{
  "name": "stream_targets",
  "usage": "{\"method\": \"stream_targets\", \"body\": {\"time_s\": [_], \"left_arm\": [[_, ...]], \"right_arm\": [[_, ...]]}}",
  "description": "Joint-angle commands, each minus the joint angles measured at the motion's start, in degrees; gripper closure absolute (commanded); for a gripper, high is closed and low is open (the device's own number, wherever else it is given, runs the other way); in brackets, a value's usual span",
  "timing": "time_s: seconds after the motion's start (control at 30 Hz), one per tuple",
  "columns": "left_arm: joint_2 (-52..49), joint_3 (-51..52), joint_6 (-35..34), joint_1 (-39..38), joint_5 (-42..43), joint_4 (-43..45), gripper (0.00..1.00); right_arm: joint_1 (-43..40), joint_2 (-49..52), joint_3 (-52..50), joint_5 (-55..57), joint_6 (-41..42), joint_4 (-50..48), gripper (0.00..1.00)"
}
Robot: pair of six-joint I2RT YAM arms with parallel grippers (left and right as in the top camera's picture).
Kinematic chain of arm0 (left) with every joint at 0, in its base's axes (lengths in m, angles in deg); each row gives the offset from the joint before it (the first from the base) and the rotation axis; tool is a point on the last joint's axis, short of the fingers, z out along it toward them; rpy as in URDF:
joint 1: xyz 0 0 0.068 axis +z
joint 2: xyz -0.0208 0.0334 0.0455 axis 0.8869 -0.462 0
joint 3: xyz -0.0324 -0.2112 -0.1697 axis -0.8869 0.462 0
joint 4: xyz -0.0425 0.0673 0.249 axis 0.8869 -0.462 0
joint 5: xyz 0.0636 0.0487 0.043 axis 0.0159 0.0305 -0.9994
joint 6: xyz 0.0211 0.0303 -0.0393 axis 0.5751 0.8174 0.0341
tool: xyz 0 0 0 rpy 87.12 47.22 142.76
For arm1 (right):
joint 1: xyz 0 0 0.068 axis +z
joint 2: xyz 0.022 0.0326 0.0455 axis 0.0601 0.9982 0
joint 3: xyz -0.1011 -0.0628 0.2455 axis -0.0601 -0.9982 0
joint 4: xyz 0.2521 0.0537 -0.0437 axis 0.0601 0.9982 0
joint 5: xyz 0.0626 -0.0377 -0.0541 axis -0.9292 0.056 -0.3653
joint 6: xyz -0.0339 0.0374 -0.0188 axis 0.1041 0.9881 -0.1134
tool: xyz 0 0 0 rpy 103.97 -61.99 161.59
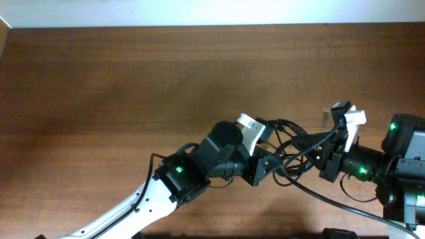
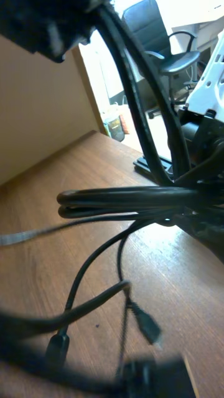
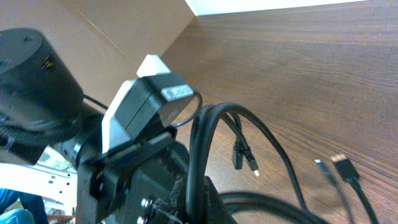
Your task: Untangle cables
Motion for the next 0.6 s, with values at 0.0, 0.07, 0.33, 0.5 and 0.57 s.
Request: {"method": "stream_targets", "body": {"time_s": [0.0,0.07,0.33,0.5,0.57], "left_arm": [[-0.3,-0.4,-0.9,4.0,0.1,-0.5,0.93],[-0.3,-0.4,-0.9,4.8,0.3,-0.5,0.94],[-0.3,-0.4,-0.8,5.1,0.4,-0.5,1.0],[-0.3,-0.4,2.7,5.1,7.1,-0.3,1.0],[-0.3,-0.4,2.8,5.1,9.2,-0.2,1.0]], "right_arm": [[0.0,-1.2,0.9,-2.9,-0.6,0.0,0.96],[0.0,-1.2,0.9,-2.9,-0.6,0.0,0.96],[0.0,-1.2,0.9,-2.9,-0.6,0.0,0.96],[0.0,-1.2,0.9,-2.4,-0.6,0.0,0.96],[0.0,-1.2,0.9,-2.4,-0.6,0.0,0.96]]}}
